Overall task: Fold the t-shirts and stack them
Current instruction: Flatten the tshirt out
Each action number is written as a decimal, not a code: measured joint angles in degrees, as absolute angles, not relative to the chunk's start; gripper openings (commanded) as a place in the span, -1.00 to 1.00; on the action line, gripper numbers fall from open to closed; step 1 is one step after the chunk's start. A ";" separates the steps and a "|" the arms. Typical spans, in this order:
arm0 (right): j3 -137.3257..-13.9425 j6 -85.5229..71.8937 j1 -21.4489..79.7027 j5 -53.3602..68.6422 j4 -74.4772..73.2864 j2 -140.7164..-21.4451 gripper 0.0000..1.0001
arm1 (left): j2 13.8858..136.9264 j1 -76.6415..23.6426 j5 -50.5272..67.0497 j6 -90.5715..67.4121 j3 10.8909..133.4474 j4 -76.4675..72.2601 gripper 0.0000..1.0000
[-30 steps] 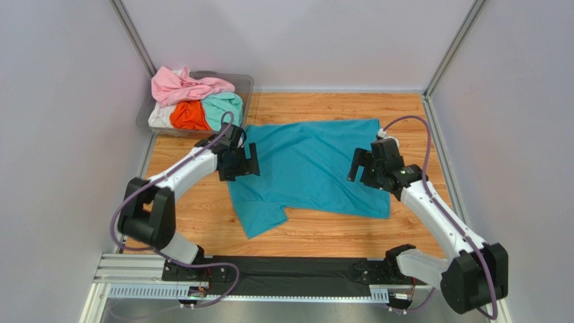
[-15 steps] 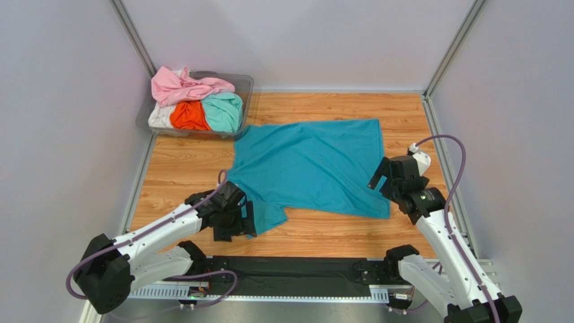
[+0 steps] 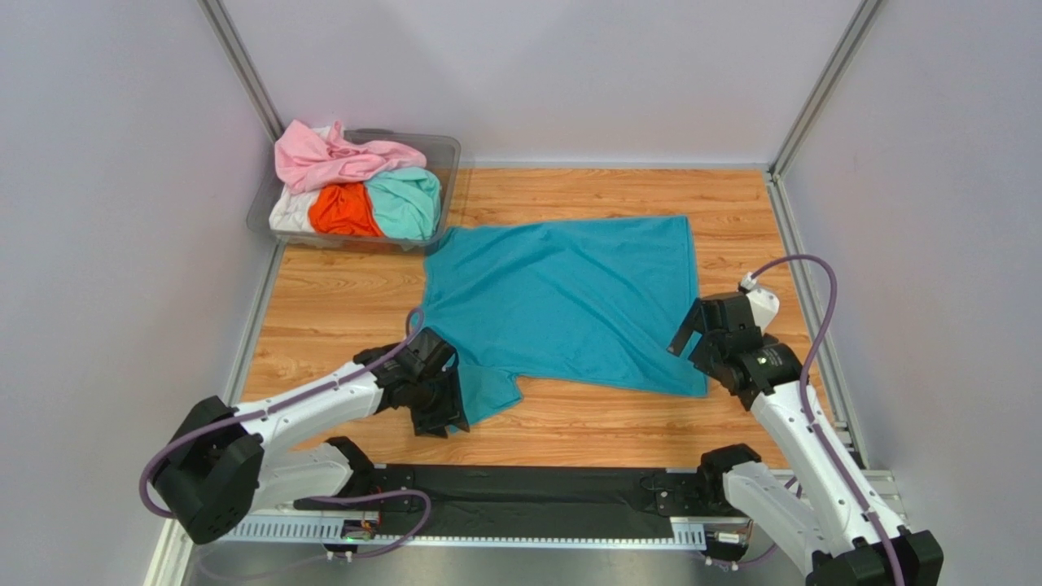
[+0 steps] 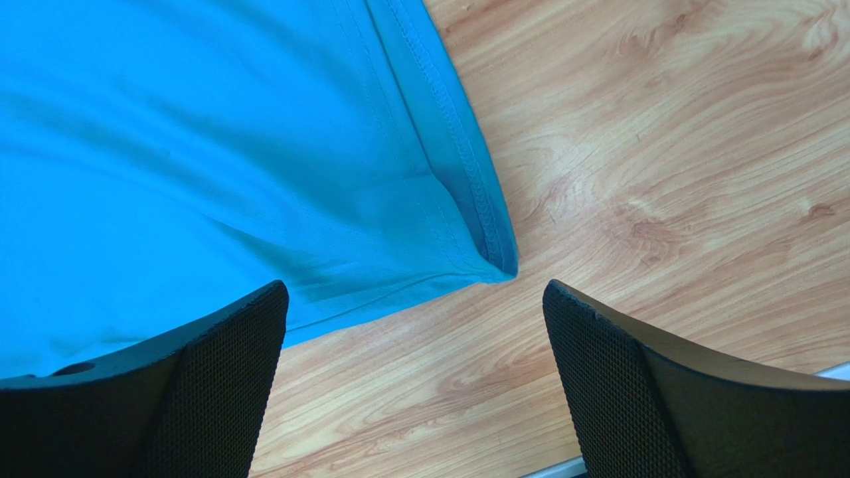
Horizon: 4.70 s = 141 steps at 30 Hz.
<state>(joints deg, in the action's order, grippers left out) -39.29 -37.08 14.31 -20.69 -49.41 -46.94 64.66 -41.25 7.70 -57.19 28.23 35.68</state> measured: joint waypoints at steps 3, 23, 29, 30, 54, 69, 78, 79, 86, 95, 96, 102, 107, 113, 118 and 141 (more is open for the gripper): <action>-38.17 -38.00 14.31 -20.08 -49.54 -46.70 1.00 | 67.44 -41.34 7.73 -58.17 29.19 34.20 -0.23; -34.81 -45.23 18.24 -4.27 -53.95 -49.34 1.00 | 68.97 -31.75 -6.66 -55.61 32.51 39.16 -1.00; -36.84 -47.33 27.24 -9.41 -59.16 -56.66 0.98 | 64.55 -28.73 -8.40 -52.12 30.30 41.45 -1.00; -37.17 -48.16 27.27 -10.83 -60.49 -57.01 0.96 | 64.31 -28.73 -8.62 -51.77 30.30 41.93 -1.00; -30.65 -52.93 23.68 -17.63 -51.83 -63.90 -0.03 | 65.58 -28.73 -9.30 -50.85 31.11 43.92 -1.00; -29.61 -47.92 21.67 -12.86 -44.29 -63.59 -0.91 | 66.81 -28.73 -9.15 -50.78 34.30 44.27 -1.00; -30.48 -43.75 21.54 -10.24 -45.21 -58.96 -1.00 | 63.77 -28.73 -10.31 -49.50 39.51 46.26 -1.00; -31.62 -43.05 21.56 -10.35 -46.17 -57.84 -1.00 | 62.83 -28.73 -10.94 -49.15 41.01 46.72 -1.00; -49.63 -37.95 21.56 -13.04 -50.24 -48.88 -1.00 | 53.12 -28.73 -16.12 -44.60 56.45 46.48 -1.00; -69.10 -34.41 21.54 -17.76 -53.91 -43.09 -0.99 | 45.01 -28.73 -15.88 -37.65 73.60 40.88 -1.00; -72.03 -33.85 21.54 -17.87 -54.43 -43.13 -0.99 | 44.69 -28.73 -15.20 -36.86 75.57 40.05 -1.00; -93.12 -30.63 21.54 -16.32 -58.61 -44.03 -1.00 | 44.16 -28.73 -10.28 -32.80 89.43 38.28 -1.00; -105.03 -29.45 21.54 -10.68 -61.39 -43.44 -1.00 | 44.01 -28.73 -5.74 -30.15 100.18 37.74 -1.00; -111.81 -28.84 21.54 -4.49 -64.53 -43.33 -1.00 | 43.97 -28.73 0.45 -27.53 110.72 37.41 -1.00; -109.69 -28.49 21.54 -3.55 -64.71 -42.50 -1.00 | 44.38 -28.73 1.23 -26.02 112.75 37.47 -1.00; -64.79 -25.10 -1.23 3.29 -30.96 -89.65 -0.99 | 110.32 -25.63 -18.28 -17.87 90.87 31.83 -1.00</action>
<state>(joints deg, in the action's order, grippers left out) -64.79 -25.10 -1.23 3.29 -30.96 -89.65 110.32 -25.63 -18.28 -17.87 90.87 31.83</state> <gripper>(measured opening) 0.011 0.006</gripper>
